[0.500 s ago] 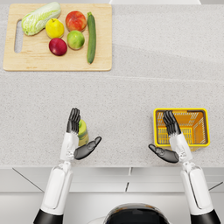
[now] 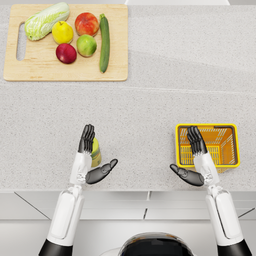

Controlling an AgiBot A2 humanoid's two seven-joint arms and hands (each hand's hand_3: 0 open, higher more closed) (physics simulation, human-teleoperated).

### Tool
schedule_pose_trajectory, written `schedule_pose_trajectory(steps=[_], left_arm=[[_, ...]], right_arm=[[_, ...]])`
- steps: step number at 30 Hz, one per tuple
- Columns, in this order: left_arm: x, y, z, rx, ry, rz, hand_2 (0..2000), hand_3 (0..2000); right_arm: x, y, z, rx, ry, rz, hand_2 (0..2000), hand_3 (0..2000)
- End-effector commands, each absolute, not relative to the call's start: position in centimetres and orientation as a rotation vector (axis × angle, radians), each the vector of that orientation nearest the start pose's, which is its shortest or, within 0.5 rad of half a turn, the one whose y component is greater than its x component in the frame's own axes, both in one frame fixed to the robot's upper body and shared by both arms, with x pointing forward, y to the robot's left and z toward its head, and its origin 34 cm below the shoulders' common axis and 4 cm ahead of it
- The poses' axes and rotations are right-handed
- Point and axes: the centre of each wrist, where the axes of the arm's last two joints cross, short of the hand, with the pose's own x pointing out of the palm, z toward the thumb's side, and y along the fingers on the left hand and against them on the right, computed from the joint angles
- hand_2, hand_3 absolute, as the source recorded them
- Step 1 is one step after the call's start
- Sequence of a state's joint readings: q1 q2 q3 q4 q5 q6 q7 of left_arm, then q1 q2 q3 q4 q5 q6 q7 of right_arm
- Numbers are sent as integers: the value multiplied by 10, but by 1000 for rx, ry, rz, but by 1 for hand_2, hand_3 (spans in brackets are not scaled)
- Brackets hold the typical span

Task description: Pick up the green tea and place it into the yellow basket

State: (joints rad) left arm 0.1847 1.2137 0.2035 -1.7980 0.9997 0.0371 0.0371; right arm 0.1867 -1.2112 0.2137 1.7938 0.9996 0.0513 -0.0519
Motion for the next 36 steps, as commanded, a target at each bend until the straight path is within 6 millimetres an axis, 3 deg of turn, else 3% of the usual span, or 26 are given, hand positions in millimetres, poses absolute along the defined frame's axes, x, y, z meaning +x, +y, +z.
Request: schedule_pose_trajectory(steps=[1,5,10,20,26,30,31,32,36], left_arm=[[243,212,215,97,-448,-1778,0,0],[248,223,219,278,-364,-1703,0,0],[261,226,199,369,-178,-1654,0,0],[286,230,96,92,177,-1646,0,0],[308,232,68,-34,259,-1602,0,0],[318,230,64,-75,271,-1594,0,0],[318,228,65,-72,267,-1601,1361,327],[318,228,65,-77,261,-1622,2000,653],[315,219,72,-45,241,-1666,2000,1960]], right_arm=[[235,-202,213,-103,-426,1892,0,0],[232,-220,228,-289,-416,1752,0,0],[231,-232,233,-465,-308,1637,0,0],[227,-222,234,-506,-297,1646,0,0],[227,-210,228,-484,-299,1690,0,0],[228,-208,224,-466,-293,1696,0,0],[228,-208,224,-465,-295,1695,0,0],[228,-206,224,-463,-299,1701,0,0],[230,-200,223,-448,-304,1718,0,0]])
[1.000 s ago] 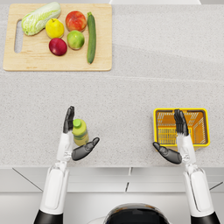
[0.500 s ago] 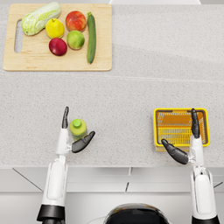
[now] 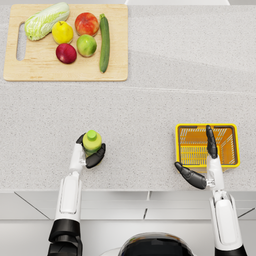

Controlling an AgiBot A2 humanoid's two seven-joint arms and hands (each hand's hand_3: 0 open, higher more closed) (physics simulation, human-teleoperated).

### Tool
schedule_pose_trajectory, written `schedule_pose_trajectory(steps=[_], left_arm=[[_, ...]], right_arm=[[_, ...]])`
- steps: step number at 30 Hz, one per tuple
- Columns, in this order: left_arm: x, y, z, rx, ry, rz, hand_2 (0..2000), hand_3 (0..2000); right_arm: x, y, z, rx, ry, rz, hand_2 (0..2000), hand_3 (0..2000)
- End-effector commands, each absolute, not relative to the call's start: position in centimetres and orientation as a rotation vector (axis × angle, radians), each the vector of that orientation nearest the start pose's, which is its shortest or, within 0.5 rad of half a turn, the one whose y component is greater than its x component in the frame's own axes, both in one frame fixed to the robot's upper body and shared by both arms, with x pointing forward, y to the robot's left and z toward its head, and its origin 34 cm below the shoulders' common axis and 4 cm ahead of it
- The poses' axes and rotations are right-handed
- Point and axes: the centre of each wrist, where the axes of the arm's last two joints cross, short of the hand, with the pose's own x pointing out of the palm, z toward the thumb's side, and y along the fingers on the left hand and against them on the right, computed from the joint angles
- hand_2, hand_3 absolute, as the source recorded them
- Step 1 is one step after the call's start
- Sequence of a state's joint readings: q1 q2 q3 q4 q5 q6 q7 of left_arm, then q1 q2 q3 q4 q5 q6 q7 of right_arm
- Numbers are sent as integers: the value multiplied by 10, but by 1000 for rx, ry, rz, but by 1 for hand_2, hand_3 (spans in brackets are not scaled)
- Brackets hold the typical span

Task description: Pick up the green tea and place it into the yellow basket

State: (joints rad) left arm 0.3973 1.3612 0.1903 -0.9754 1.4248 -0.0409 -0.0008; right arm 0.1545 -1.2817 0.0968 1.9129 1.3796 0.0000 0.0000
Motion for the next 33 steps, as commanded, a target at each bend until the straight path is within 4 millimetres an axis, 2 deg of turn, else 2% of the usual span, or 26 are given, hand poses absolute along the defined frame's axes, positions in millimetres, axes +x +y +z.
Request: schedule_pose_trajectory(steps=[1,3,5,8,10,11,13,16,20,25,26,27,30,31,32,33], left_arm=[[313,219,77,-27,217,-1649,2000,2000],[307,213,112,81,91,-1698,2000,2000],[304,199,163,227,-66,-1757,2000,2000],[296,175,219,392,-265,-1793,2000,2000],[287,156,246,467,-370,-1834,2000,2000],[284,144,253,486,-403,-1863,2000,2000],[280,127,258,499,-435,-1916,2000,2000],[272,104,257,499,-443,-1998,2000,2000],[261,78,255,504,-449,-2103,2000,2000],[251,66,239,493,-395,-2167,2000,2000],[248,66,236,501,-380,-2178,2000,2000],[245,67,233,509,-361,-2191,2000,2000],[248,72,231,517,-340,-2172,2000,2000],[249,73,234,527,-346,-2170,639,1673],[247,76,236,532,-356,-2141,0,1347],[244,77,238,544,-365,-2134,0,1020]], right_arm=[[230,-200,223,-446,-306,1717,0,0],[231,-192,220,-432,-305,1743,0,0],[235,-167,210,-389,-301,1832,0,0],[243,-145,211,-363,-327,1890,0,0],[245,-136,212,-353,-341,1910,0,0],[245,-131,211,-347,-342,1927,0,0],[244,-124,214,-393,-337,1934,0,0],[250,-103,223,-521,-307,1934,0,0],[258,-85,233,-597,-300,1931,0,0],[267,-81,242,-628,-303,1931,0,0],[269,-82,242,-637,-289,1959,1361,327],[270,-83,241,-668,-251,2063,2000,653],[270,-83,241,-726,-188,2212,2000,1633],[269,-83,240,-733,-174,2226,2000,1960],[270,-83,240,-729,-171,2214,2000,2000],[271,-85,241,-728,-180,2191,2000,2000]])
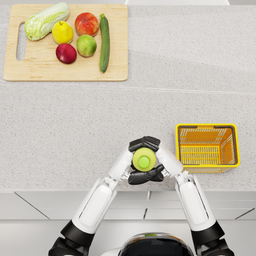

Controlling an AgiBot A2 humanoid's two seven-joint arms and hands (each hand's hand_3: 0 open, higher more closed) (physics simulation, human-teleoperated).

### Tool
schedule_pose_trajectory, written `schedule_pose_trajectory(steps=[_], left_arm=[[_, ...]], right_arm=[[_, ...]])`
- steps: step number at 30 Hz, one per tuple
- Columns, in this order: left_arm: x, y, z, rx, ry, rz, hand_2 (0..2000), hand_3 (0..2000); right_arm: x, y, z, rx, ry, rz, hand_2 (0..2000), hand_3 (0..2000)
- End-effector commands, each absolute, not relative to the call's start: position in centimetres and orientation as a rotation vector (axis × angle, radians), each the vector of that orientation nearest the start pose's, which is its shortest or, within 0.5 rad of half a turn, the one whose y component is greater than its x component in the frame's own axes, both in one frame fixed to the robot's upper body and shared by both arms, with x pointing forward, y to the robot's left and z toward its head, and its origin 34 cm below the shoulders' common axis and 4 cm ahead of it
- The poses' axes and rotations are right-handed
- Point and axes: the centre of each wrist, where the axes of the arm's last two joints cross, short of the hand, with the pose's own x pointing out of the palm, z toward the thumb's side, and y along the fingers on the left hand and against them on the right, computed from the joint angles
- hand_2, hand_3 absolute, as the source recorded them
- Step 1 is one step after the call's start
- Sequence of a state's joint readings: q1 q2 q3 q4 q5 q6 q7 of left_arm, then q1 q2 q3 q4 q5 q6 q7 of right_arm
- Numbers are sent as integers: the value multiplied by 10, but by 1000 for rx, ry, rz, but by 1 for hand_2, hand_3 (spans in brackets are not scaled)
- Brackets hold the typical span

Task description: Pick up the green tea and place it into the yellow basket

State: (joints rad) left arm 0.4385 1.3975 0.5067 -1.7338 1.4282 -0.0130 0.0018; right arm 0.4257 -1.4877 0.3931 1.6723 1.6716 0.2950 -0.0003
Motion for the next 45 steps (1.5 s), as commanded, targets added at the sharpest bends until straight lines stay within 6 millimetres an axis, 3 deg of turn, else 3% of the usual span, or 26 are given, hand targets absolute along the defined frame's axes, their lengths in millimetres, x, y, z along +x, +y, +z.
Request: schedule_pose_trajectory(steps=[1,3,4,8,12,14,21,22,23,25,27,30,33,35,39,40,45], left_arm=[[241,81,242,561,-381,-2118,0,693],[239,101,252,593,-411,-2043,0,40],[241,118,257,605,-420,-1976,0,0],[256,177,266,584,-423,-1726,0,0],[274,206,252,502,-365,-1618,0,0],[280,213,247,474,-347,-1593,0,0],[279,215,244,458,-348,-1582,0,0],[279,213,244,458,-349,-1589,0,0],[279,210,246,464,-357,-1597,0,0],[284,204,252,472,-375,-1611,0,0],[294,206,274,504,-433,-1582,0,0],[316,218,316,563,-512,-1515,0,0],[327,239,336,564,-538,-1440,0,0],[325,250,332,540,-546,-1401,0,0],[315,260,301,473,-504,-1372,0,0],[319,252,307,491,-507,-1400,0,0],[316,258,297,462,-494,-1381,0,0]], right_arm=[[273,-89,244,-732,-189,2170,2000,2000],[278,-108,259,-750,-239,2088,2000,2000],[282,-124,271,-751,-281,2010,2000,2000],[290,-181,286,-702,-349,1692,2000,2000],[289,-219,280,-658,-328,1588,2000,2000],[290,-228,271,-615,-310,1549,2000,2000],[311,-238,225,-187,45,1526,2000,2000],[312,-237,220,-161,64,1522,639,1673],[309,-236,219,-143,59,1483,0,1347],[305,-232,222,-140,41,1440,0,693],[297,-227,247,-355,-150,1416,0,40],[291,-226,296,-597,-343,1367,0,0],[301,-241,305,-624,-378,1311,0,0],[302,-249,300,-608,-374,1284,0,0],[304,-251,285,-573,-347,1287,0,0],[308,-244,278,-557,-323,1317,0,0],[307,-245,275,-551,-318,1317,0,0]])
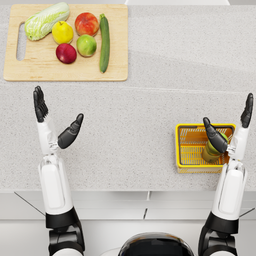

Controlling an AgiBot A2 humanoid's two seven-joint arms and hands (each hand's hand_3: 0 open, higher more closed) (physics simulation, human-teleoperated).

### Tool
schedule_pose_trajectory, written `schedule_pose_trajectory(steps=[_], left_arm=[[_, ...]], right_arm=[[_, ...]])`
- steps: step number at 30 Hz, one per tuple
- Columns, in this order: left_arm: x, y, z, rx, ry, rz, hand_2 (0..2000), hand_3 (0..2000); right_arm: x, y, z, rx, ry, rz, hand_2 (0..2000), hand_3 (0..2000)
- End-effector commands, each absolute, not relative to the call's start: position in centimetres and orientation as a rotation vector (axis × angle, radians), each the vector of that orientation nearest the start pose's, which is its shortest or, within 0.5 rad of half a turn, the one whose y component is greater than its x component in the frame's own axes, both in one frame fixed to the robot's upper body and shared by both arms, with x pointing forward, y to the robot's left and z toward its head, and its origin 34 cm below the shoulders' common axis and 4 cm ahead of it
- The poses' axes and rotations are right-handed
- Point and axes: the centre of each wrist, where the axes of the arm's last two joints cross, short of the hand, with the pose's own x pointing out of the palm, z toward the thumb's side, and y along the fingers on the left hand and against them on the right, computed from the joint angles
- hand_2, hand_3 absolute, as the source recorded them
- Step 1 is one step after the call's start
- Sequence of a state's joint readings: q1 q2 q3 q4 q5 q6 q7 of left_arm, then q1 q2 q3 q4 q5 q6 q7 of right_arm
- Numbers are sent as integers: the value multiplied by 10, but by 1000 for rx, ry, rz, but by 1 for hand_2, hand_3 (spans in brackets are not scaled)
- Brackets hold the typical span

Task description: Pick up the green tea and place it into the yellow basket

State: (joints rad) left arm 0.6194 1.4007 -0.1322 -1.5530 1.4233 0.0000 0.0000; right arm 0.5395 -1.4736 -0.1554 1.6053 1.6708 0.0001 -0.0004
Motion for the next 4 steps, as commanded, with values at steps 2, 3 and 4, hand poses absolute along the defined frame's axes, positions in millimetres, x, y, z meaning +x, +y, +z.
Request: schedule_pose_trajectory(steps=[2,3,4], left_arm=[[315,258,295,459,-493,-1379,0,0],[315,259,295,458,-492,-1378,0,0],[315,259,295,458,-492,-1377,0,0]], right_arm=[[307,-244,273,-548,-314,1319,0,0],[307,-244,273,-547,-313,1320,0,0],[307,-244,273,-546,-313,1321,0,0]])
